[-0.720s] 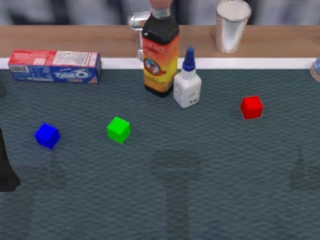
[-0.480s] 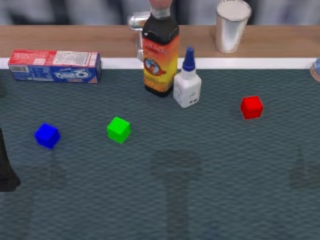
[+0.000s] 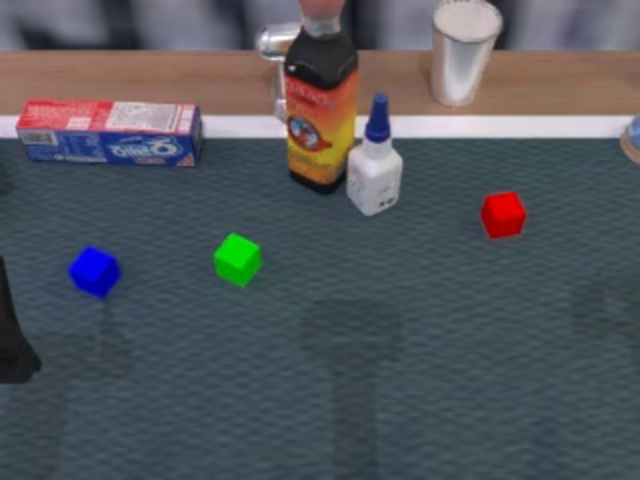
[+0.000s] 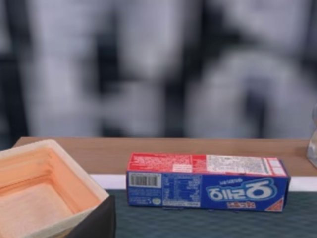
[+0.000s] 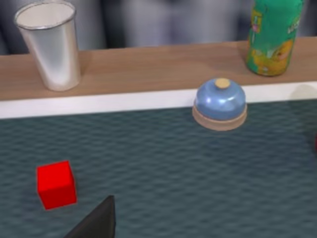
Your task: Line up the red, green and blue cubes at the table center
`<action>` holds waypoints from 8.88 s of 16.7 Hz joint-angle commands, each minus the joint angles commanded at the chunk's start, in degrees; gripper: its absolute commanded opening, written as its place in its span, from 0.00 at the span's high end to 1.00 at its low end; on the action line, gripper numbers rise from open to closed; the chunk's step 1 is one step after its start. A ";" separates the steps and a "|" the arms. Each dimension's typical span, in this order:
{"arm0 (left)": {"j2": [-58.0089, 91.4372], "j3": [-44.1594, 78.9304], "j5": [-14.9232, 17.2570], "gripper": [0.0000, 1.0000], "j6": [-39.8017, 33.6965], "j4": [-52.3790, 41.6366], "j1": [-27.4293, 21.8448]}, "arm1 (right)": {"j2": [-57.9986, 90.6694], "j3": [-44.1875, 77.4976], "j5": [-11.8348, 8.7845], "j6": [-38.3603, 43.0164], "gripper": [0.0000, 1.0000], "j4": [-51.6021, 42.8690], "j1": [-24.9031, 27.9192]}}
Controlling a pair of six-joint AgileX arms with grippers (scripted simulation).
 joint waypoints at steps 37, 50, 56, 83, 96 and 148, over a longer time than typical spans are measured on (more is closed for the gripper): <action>0.00 0.00 0.00 0.00 0.00 0.00 0.00 | 116.62 95.92 -2.98 0.79 0.00 -48.85 15.08; 0.00 0.00 0.00 0.00 0.00 0.00 0.00 | 118.94 90.20 -2.96 0.91 0.38 -41.05 15.20; 0.00 0.00 0.00 0.00 0.00 0.00 0.00 | 118.94 90.20 -2.96 0.91 0.83 -41.05 15.20; 0.00 0.00 0.00 0.00 0.00 0.00 0.00 | 114.69 102.49 -2.87 2.92 1.00 -55.64 17.18; 0.00 0.00 0.00 0.00 0.00 0.00 0.00 | 121.33 118.85 -1.61 45.59 1.00 -66.18 48.04; 0.00 0.00 0.00 0.00 0.00 0.00 0.00 | 120.38 117.70 -1.47 47.32 0.00 -65.57 50.13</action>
